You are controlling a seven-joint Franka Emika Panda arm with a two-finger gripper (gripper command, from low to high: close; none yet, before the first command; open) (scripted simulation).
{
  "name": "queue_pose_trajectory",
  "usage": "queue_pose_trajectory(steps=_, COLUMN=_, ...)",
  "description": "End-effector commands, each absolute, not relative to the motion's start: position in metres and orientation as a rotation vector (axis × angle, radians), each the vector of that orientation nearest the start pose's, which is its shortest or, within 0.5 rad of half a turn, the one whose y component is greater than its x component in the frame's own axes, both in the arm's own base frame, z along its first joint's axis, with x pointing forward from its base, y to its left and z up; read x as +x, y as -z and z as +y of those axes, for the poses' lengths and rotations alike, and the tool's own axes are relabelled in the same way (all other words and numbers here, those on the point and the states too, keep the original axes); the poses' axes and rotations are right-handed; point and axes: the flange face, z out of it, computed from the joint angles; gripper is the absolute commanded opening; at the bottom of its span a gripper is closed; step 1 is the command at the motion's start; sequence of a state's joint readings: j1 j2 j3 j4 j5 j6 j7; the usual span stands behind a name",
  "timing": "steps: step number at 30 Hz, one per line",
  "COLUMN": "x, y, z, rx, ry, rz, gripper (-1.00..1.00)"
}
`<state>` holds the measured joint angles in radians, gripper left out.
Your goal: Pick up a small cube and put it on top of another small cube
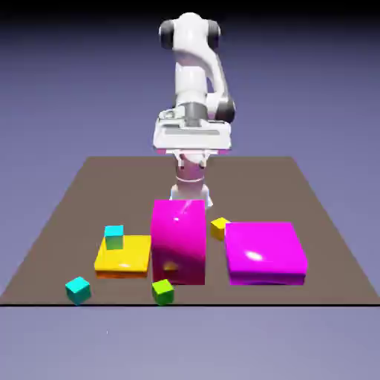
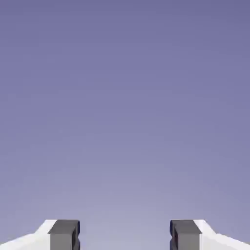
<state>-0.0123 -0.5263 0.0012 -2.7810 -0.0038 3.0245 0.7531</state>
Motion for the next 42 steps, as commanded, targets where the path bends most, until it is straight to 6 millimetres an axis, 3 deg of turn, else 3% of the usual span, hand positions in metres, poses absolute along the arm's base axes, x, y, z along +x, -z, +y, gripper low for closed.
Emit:
queue_pose_trajectory(steps=1, x=0.409, y=-0.449, z=-0.012, rx=-2.5, ry=0.993, rz=1.037, gripper=0.0)
queue_pose_trajectory(steps=8, x=0.463, y=-0.407, z=-0.075, rx=-2.521, ry=0.824, rz=1.328, gripper=0.0)
queue_pose_trajectory(steps=16, x=0.505, y=-0.338, z=-0.163, rx=-2.48, ry=0.601, rz=1.663, gripper=0.0)
queue_pose_trajectory(steps=22, x=0.517, y=-0.271, z=-0.234, rx=-2.404, ry=0.417, rz=1.906, gripper=0.0)
queue_pose_trajectory(steps=28, x=0.508, y=-0.194, z=-0.305, rx=-2.287, ry=0.22, rz=2.134, gripper=0.0)
queue_pose_trajectory(steps=30, x=0.507, y=-0.192, z=-0.306, rx=-2.284, ry=0.214, rz=2.14, gripper=0.0)
queue_pose_trajectory(steps=35, x=0.513, y=-0.122, z=-0.311, rx=-2.284, ry=0.214, rz=2.14, gripper=0.0)
queue_pose_trajectory(steps=36, x=0.513, y=-0.122, z=-0.311, rx=-2.284, ry=0.214, rz=2.14, gripper=-1.0)
queue_pose_trajectory(steps=37, x=0.513, y=-0.122, z=-0.311, rx=-2.284, ry=0.214, rz=2.14, gripper=-1.0)
queue_pose_trajectory(steps=42, x=0.507, y=-0.193, z=-0.306, rx=-2.279, ry=0.214, rz=2.144, gripper=-1.0)
